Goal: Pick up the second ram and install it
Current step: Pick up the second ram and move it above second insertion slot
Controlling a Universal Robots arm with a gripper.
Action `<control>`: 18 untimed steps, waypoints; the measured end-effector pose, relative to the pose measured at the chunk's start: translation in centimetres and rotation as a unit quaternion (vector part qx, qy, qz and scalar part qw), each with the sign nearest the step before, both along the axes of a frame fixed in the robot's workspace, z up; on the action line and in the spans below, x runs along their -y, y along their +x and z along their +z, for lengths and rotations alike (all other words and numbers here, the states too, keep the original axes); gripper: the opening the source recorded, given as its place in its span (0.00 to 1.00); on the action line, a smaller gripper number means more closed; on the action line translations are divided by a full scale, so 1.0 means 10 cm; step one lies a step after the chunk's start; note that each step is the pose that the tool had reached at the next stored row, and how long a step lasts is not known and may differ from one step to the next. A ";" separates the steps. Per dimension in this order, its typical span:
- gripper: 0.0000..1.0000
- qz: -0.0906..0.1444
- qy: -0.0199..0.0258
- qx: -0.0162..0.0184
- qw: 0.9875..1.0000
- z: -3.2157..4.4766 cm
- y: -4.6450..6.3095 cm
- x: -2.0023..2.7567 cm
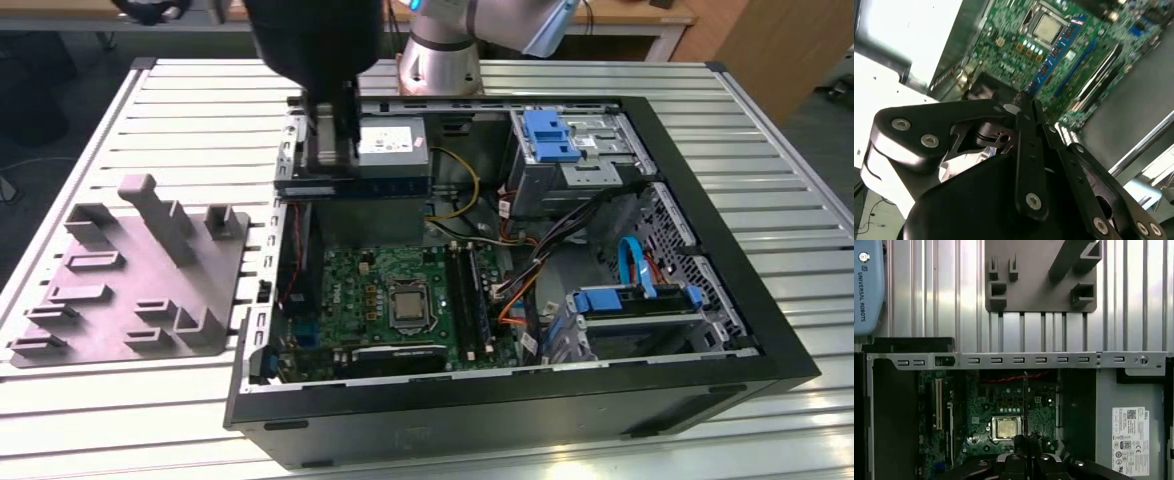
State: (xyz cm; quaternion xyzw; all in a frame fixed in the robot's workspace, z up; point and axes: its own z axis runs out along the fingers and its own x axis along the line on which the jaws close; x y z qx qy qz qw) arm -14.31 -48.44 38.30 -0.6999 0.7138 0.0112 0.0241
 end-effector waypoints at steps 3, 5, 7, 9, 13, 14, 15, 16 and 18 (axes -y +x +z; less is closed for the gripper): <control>0.13 0.000 0.000 0.000 1.000 -0.002 0.13 0.000; 0.13 0.000 0.000 0.000 1.000 -0.004 0.23 0.000; 0.13 0.000 0.000 0.000 1.000 -0.005 0.32 0.000; 0.13 0.000 0.000 0.000 1.000 -0.007 0.41 0.000; 0.13 0.000 0.000 0.000 1.000 -0.014 0.55 0.000; 0.13 0.000 0.000 -0.001 1.000 -0.017 0.57 0.000; 0.13 0.000 0.000 -0.001 1.000 -0.018 0.58 0.000; 0.13 0.000 0.000 -0.001 1.000 -0.018 0.58 0.001; 0.13 0.000 0.000 -0.001 1.000 -0.017 0.58 0.000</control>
